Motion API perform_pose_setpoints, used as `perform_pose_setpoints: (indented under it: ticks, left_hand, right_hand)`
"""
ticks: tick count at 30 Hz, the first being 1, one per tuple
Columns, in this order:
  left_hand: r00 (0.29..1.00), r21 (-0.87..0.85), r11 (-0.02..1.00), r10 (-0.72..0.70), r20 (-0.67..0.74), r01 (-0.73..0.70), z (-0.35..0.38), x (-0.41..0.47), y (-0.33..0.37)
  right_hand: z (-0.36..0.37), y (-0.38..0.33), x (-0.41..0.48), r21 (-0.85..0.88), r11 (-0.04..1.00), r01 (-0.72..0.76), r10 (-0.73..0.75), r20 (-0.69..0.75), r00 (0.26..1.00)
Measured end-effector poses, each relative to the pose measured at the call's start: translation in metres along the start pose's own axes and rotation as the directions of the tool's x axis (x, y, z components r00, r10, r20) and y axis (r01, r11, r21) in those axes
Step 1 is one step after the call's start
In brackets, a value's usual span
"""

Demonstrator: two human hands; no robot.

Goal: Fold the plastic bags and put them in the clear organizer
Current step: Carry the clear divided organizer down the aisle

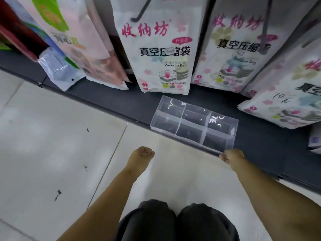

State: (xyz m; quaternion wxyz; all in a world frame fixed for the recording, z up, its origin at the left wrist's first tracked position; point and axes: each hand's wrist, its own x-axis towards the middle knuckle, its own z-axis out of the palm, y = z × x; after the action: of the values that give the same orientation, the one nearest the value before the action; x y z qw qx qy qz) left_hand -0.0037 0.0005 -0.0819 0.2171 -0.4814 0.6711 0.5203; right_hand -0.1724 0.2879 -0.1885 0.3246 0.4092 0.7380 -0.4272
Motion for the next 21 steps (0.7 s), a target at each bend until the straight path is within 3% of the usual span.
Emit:
perform_pose_setpoints:
  ticks: [9,21]
  left_hand:
    - [0.994,0.071,0.994,0.084,0.065,-0.088,-0.039,-0.122,0.059]
    - [0.94,0.326,0.883,0.296,0.167,-0.336,-0.102,-0.381,0.167]
  right_hand:
    - [-0.094,0.009,-0.155,0.232,0.968,-0.098,0.066,0.143,0.987]
    - [-0.283,0.014,-0.471,0.425,0.882,-0.205,0.121,0.218,0.969]
